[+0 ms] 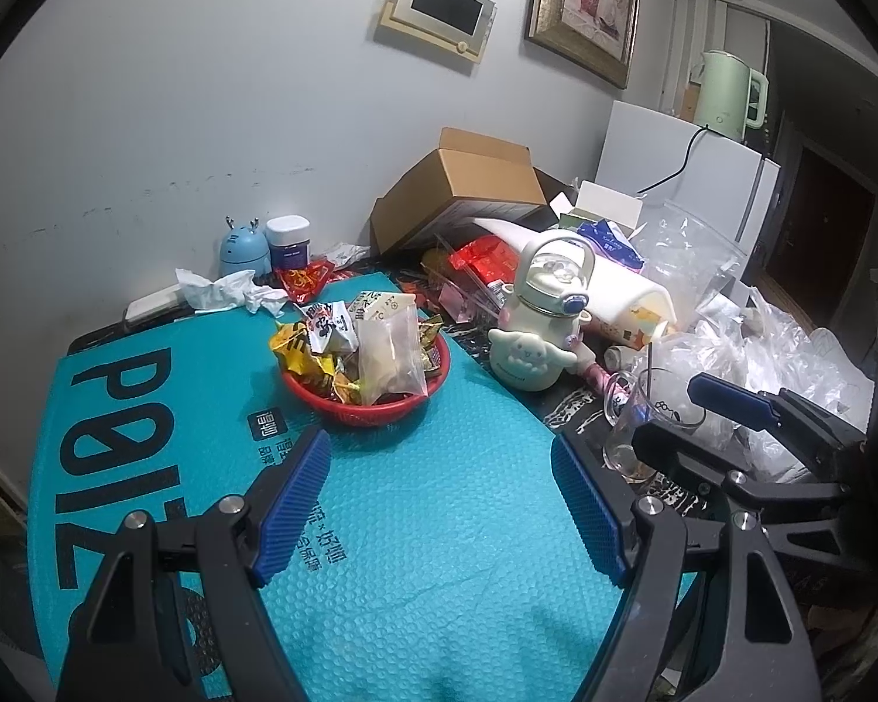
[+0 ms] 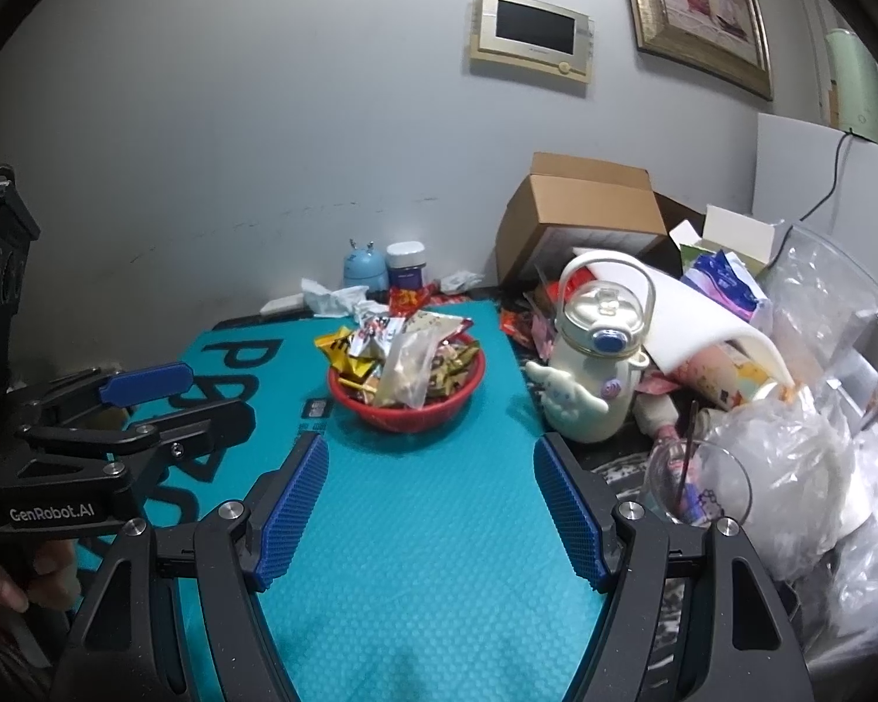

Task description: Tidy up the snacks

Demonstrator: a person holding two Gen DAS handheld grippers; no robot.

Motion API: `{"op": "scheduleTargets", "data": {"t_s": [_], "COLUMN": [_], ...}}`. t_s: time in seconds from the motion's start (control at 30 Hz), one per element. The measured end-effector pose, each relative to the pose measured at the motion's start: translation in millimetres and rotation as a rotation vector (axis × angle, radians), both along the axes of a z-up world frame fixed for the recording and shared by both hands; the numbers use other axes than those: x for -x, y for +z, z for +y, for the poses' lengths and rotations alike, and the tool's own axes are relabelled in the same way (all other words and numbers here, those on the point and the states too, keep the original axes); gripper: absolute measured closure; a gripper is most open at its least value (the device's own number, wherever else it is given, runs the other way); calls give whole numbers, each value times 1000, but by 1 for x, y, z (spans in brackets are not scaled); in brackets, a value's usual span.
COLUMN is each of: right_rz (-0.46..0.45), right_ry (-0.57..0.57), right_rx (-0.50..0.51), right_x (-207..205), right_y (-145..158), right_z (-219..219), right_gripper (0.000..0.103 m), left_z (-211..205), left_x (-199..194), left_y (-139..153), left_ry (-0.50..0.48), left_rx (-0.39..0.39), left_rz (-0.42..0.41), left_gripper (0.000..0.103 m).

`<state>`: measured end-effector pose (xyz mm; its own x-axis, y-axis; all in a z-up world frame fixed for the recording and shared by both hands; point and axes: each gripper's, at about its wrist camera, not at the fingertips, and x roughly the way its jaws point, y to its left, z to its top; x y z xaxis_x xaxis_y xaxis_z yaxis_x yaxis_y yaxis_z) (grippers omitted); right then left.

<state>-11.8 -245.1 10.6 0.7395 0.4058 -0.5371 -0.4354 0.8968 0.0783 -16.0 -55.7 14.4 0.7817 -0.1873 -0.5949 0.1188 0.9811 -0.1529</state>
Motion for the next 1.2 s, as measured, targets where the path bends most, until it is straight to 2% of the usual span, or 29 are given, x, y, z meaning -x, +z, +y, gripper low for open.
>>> {"op": "scheduleTargets", "data": {"t_s": [1.2], "right_rz": [26], "right_ry": [-38], "right_rx": [14], "right_x": [-8], "right_y": [-8], "right_z": [-5], "right_gripper": [30], "left_z": [-4], "left_x": [-6], "left_y": [-2], "left_ry": [7], "left_rx": [-62], "left_rz": [16], "left_gripper": [26]}}
